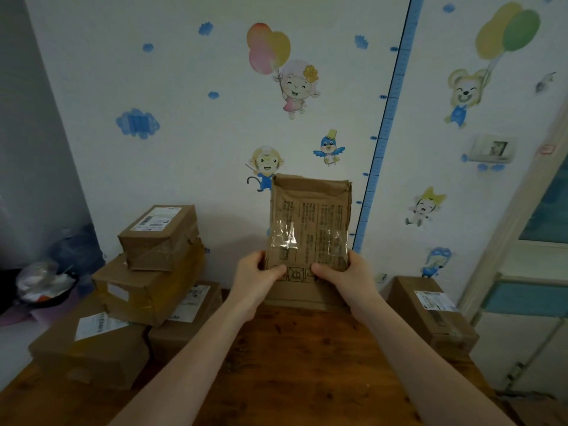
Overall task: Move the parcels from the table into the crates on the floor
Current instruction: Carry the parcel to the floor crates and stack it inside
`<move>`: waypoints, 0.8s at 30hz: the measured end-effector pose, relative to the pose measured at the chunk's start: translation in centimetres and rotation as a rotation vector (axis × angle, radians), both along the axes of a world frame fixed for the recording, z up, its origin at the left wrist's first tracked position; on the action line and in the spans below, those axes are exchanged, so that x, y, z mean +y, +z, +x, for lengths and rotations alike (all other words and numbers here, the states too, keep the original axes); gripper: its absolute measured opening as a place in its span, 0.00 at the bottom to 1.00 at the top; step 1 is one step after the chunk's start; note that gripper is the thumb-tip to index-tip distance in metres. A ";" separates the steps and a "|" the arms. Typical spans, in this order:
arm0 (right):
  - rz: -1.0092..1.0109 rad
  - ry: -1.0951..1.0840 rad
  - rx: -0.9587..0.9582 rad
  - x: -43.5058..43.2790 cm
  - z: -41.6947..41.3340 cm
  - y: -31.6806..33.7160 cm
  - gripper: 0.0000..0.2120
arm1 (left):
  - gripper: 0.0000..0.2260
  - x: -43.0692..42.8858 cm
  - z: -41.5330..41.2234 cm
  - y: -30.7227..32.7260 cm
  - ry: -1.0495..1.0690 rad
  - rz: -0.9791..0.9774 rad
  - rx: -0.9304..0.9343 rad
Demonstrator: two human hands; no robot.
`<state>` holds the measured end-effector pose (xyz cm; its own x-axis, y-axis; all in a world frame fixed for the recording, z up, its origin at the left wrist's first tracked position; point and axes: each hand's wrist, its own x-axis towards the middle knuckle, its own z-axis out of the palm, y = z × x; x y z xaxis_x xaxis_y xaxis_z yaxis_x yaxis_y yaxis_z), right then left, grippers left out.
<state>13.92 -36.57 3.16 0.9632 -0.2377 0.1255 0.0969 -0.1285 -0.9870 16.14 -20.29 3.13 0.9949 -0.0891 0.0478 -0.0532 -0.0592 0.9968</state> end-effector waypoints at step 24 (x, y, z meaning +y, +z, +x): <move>-0.004 -0.002 -0.105 0.2 1.0 1.0 0.02 | 0.06 -0.4 0.1 0.1 0.071 0.055 -0.310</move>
